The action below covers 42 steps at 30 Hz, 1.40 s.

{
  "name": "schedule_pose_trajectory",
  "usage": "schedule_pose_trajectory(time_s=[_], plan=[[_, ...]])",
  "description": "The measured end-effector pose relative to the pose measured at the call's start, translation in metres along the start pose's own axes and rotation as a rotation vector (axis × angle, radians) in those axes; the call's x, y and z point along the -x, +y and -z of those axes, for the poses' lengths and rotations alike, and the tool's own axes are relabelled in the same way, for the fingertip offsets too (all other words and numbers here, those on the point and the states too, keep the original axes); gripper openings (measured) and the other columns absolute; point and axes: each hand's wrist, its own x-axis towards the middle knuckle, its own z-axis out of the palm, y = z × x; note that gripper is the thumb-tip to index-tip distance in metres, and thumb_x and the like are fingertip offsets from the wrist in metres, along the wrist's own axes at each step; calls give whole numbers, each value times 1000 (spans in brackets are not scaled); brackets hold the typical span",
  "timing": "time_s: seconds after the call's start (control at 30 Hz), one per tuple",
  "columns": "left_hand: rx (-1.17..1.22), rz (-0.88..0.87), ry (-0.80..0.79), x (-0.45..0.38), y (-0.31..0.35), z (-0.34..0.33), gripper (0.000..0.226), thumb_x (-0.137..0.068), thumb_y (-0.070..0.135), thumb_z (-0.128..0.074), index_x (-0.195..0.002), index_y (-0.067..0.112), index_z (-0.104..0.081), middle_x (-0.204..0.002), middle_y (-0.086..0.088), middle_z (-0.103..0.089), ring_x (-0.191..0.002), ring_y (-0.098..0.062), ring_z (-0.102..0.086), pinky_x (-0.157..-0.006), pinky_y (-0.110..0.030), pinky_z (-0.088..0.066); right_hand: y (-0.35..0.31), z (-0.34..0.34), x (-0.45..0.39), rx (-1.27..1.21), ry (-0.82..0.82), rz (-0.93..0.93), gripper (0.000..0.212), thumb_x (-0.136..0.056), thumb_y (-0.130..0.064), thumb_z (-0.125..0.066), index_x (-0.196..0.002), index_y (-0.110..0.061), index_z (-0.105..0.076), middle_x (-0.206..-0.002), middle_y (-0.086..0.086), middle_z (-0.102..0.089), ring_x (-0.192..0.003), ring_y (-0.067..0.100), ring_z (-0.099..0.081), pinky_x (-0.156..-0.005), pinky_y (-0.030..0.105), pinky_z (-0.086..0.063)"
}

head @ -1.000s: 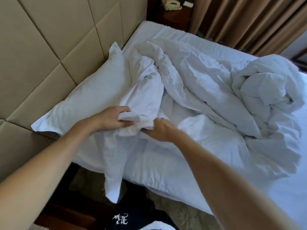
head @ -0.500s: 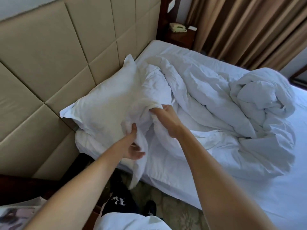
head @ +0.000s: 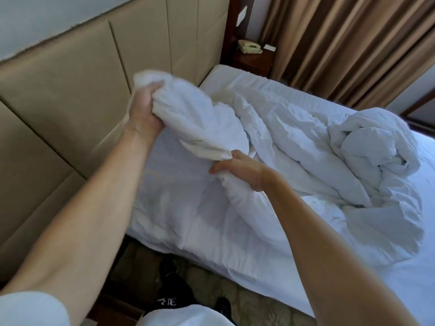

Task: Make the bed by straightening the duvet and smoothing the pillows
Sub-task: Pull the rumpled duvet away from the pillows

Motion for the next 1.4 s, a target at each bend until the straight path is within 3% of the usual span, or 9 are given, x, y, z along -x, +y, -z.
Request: schedule_pose_trajectory(time_s=[0.1,0.2,0.37,0.47,0.6,0.73,0.87,1.07,1.4], plan=[[-83,-179,44,14,51,-12,24,-87,-3,-59,-106,4,-72,-105,-17,-73,-104,-35,-69,-90,-49,-56,-6,-24,-24,135,-116,-45,73,-48,-47,-84,-112,-17,-64,-102,9,-70,-92,28,-69,-90,47,-57],[-166,-256,215,41,45,54,43,-83,-4,-67,-124,9,-61,-122,-15,-68,-110,-32,-67,-83,-46,-59,-8,-49,-35,288,-224,-12,76,-51,-56,-80,-114,-18,-63,-108,5,-68,-99,27,-66,-94,42,-53],[-319,76,780,108,-37,163,58,-76,-2,-76,-130,13,-61,-127,-8,-65,-107,-27,-66,-89,-44,-54,16,-66,-30,748,-478,66,48,-79,-48,-74,-112,-16,-61,-106,1,-64,-98,25,-62,-77,31,-44],[-558,254,929,137,-74,187,64,-77,-7,-72,-136,9,-51,-130,-12,-59,-111,-30,-60,-90,-41,-51,31,-64,-26,866,-598,63,30,-90,-36,-68,-105,-11,-60,-90,0,-62,-84,21,-64,-70,28,-53],[-762,417,832,157,-83,175,48,-79,-2,-63,-120,16,-48,-115,-11,-58,-97,-28,-58,-67,-34,-51,46,-51,-30,686,-520,93,17,-98,-24,-56,-98,-7,-60,-85,8,-72,-79,20,-72,-72,30,-59],[-871,357,767,149,-85,146,17,-93,5,-55,-108,13,-57,-87,-9,-57,-73,-19,-53,-76,-33,-47,51,-32,-33,672,-424,154,14,-99,-23,-53,-95,-11,-58,-90,10,-74,-77,19,-71,-68,28,-57],[-968,361,648,134,-94,124,9,-94,6,-53,-96,11,-61,-81,-8,-54,-63,-15,-48,-59,-26,-40,57,-12,-38,714,-410,142,14,-99,-25,-52,-98,-13,-58,-92,8,-74,-76,17,-71,-66,26,-54],[-1145,359,483,100,-104,105,14,-97,14,-54,-104,7,-64,-88,-4,-57,-84,-20,-54,-65,-28,-46,63,16,-68,746,-350,100,23,-98,-21,-50,-106,-3,-62,-93,10,-75,-86,21,-73,-78,33,-58],[-1313,308,266,-69,-96,93,18,-95,19,-55,-107,11,-64,-99,-3,-59,-97,-23,-57,-76,-31,-43,35,63,-218,610,-56,58,17,-93,-21,-54,-98,-9,-65,-78,4,-75,-71,15,-72,-65,30,-57]])
